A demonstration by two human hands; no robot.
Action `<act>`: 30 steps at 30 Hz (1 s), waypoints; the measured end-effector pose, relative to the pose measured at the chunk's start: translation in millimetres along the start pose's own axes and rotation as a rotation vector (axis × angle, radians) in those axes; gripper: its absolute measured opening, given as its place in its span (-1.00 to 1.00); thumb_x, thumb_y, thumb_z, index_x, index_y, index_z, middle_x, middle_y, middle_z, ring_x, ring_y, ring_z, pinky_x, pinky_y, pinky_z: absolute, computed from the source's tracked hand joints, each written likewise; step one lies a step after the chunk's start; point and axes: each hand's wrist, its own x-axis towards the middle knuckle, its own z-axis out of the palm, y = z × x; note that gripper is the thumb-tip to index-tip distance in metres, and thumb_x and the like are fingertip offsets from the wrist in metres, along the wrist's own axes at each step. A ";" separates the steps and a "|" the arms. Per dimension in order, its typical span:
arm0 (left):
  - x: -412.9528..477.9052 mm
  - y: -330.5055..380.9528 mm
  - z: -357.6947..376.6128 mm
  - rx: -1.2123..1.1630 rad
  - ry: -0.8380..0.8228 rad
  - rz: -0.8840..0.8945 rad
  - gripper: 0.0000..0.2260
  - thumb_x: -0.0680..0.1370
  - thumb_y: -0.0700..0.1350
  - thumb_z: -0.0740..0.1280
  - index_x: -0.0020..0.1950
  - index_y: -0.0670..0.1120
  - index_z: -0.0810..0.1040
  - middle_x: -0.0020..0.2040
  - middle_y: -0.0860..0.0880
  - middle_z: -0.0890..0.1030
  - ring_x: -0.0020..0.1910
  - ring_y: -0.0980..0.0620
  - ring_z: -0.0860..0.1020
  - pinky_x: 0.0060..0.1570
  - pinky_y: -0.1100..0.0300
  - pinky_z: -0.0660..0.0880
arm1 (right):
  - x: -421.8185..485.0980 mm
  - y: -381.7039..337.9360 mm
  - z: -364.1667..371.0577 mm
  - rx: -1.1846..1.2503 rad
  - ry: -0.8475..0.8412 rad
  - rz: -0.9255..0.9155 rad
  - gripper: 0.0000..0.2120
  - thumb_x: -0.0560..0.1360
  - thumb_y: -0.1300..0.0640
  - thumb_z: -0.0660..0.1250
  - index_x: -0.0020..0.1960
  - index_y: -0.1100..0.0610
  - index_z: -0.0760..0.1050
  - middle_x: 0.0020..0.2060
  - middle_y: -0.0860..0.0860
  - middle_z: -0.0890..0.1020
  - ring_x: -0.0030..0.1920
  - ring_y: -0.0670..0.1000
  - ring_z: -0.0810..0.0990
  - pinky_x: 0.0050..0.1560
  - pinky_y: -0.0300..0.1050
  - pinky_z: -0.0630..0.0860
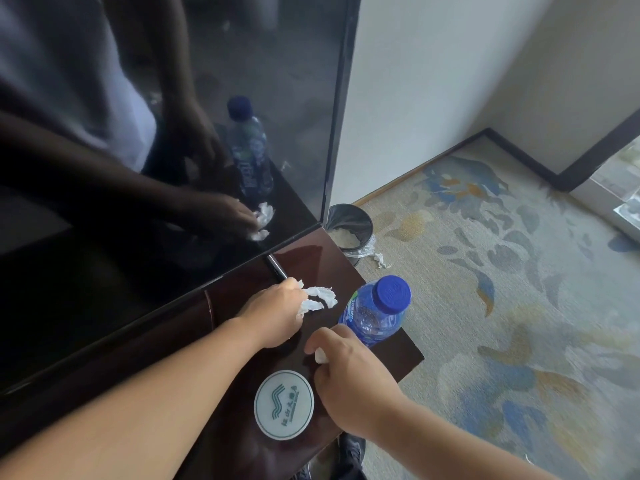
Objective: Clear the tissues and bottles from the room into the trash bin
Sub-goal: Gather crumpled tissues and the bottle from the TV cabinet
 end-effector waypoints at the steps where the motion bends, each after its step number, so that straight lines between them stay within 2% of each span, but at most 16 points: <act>1: -2.2 0.9 -3.4 0.001 0.029 -0.008 -0.85 0.55 -0.15 0.17 0.04 -0.13 0.49 0.14 -0.08 0.44 0.12 -0.14 0.50 -0.08 0.06 0.39 | 0.0 -0.1 -0.1 -0.003 -0.002 -0.001 -0.72 0.50 0.23 0.13 0.14 -0.01 0.43 0.03 -0.08 0.41 -0.01 -0.02 0.51 0.02 -0.10 0.50; 6: -14.3 -3.3 -12.1 -0.062 0.124 -0.014 -0.80 0.51 -0.16 0.18 0.09 -0.11 0.49 0.07 -0.06 0.50 0.12 -0.10 0.46 -0.01 0.05 0.43 | -1.8 -1.8 -1.9 -0.020 0.000 -0.016 -0.72 0.51 0.23 0.13 0.15 -0.02 0.43 0.02 -0.09 0.41 -0.03 -0.04 0.49 -0.02 -0.13 0.49; 9: -23.8 -5.1 -16.2 -0.095 0.133 -0.021 -0.66 0.53 -0.12 0.20 0.31 -0.04 0.42 0.23 -0.02 0.49 0.24 -0.07 0.41 0.15 0.08 0.39 | -3.2 -6.2 -3.6 -0.029 0.013 -0.032 -0.72 0.52 0.23 0.13 0.16 -0.03 0.43 0.01 -0.11 0.39 -0.05 -0.06 0.47 -0.03 -0.19 0.46; 11: -30.3 -6.5 -19.1 -0.096 0.140 -0.047 -0.62 0.55 -0.10 0.20 0.37 -0.04 0.38 0.25 -0.03 0.47 0.27 -0.08 0.40 0.19 0.10 0.36 | -5.0 -9.7 -4.3 -0.031 0.019 -0.044 -0.71 0.52 0.23 0.13 0.17 -0.03 0.43 0.00 -0.12 0.38 -0.08 -0.08 0.45 -0.04 -0.21 0.45; 14: -40.2 -8.6 -22.7 -0.070 0.192 -0.076 -0.78 0.54 -0.04 0.23 0.15 -0.06 0.49 0.11 -0.02 0.48 0.17 -0.04 0.43 0.03 0.14 0.36 | -9.6 -15.3 -5.5 -0.035 0.028 -0.055 -0.71 0.53 0.23 0.12 0.17 -0.03 0.44 0.00 -0.13 0.36 -0.07 -0.08 0.46 -0.04 -0.21 0.45; 17: -52.2 -7.6 -26.9 -0.068 0.228 -0.105 -0.85 0.55 -0.01 0.25 0.01 -0.07 0.46 0.01 0.01 0.43 0.01 -0.05 0.49 -0.17 0.15 0.31 | -14.7 -21.6 -6.8 -0.034 0.030 -0.077 -0.70 0.52 0.24 0.12 0.18 -0.02 0.44 0.00 -0.12 0.37 -0.04 -0.06 0.48 -0.02 -0.18 0.46; 20: -63.6 -3.8 -30.2 -0.088 0.274 -0.115 -0.90 0.57 -0.06 0.22 -0.07 -0.07 0.38 -0.06 0.03 0.40 -0.16 -0.07 0.49 -0.28 0.14 0.28 | -18.6 -26.1 -7.9 -0.034 0.032 -0.100 -0.69 0.52 0.24 0.12 0.18 -0.01 0.45 0.01 -0.12 0.37 -0.05 -0.06 0.48 -0.05 -0.19 0.45; 22: -73.6 -0.6 -33.2 -0.135 0.291 -0.127 -0.96 0.57 -0.09 0.21 -0.02 -0.04 0.37 -0.02 0.04 0.44 -0.15 -0.07 0.50 -0.27 0.12 0.31 | -23.0 -28.4 -9.2 -0.044 0.025 -0.120 -0.70 0.53 0.23 0.12 0.18 -0.02 0.44 0.02 -0.12 0.38 -0.06 -0.06 0.48 -0.08 -0.20 0.46; 25: -87.9 4.4 -36.7 -0.188 0.281 -0.186 -0.79 0.53 -0.14 0.22 0.16 -0.04 0.44 0.14 0.04 0.46 0.00 -0.08 0.53 -0.10 0.06 0.44 | -28.8 -29.1 -12.4 -0.053 0.013 -0.151 -0.71 0.53 0.23 0.12 0.17 -0.03 0.43 0.03 -0.12 0.38 -0.05 -0.07 0.48 -0.06 -0.19 0.46; 27: -97.7 9.8 -38.1 -0.191 0.310 -0.232 -0.85 0.51 -0.16 0.21 0.06 -0.09 0.48 0.11 0.02 0.43 -0.07 -0.09 0.53 -0.11 0.01 0.47 | -33.8 -27.5 -14.9 -0.053 0.005 -0.176 -0.70 0.53 0.24 0.12 0.18 -0.03 0.43 0.04 -0.11 0.39 -0.06 -0.07 0.48 -0.06 -0.20 0.46; 30: -112.4 20.5 -37.6 -0.232 0.363 -0.285 -0.97 0.47 -0.18 0.22 -0.11 -0.08 0.42 0.06 0.05 0.43 -0.14 -0.08 0.51 -0.19 0.03 0.45 | -43.7 -22.0 -20.1 -0.043 -0.011 -0.207 -0.69 0.52 0.25 0.12 0.18 -0.02 0.44 0.03 -0.11 0.39 -0.08 -0.08 0.47 -0.10 -0.24 0.43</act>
